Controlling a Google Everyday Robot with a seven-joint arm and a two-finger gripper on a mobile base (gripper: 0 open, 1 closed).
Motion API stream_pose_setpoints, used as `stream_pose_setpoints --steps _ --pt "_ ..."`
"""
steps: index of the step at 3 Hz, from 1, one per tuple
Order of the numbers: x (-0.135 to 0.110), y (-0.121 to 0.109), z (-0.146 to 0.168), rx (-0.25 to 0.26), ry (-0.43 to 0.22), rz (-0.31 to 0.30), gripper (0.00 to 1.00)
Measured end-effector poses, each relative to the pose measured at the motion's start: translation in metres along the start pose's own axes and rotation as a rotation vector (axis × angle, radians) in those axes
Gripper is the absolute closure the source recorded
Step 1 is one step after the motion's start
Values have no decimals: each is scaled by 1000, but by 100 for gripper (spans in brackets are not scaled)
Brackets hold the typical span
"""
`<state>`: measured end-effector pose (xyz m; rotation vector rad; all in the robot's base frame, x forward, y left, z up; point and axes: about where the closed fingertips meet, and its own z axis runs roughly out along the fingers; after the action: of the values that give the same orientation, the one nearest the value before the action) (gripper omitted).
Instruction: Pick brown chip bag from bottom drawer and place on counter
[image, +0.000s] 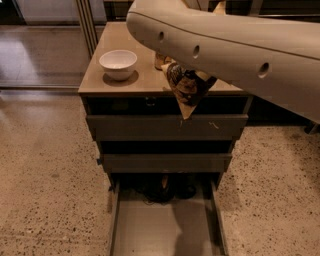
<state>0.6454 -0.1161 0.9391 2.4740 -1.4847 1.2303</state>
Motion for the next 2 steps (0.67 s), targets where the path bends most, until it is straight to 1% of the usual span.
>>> stream_pose_setpoints --steps 1,2 --pt "14 -31 29 42 29 -28 100" --pt "28 -54 56 53 54 -56 100"
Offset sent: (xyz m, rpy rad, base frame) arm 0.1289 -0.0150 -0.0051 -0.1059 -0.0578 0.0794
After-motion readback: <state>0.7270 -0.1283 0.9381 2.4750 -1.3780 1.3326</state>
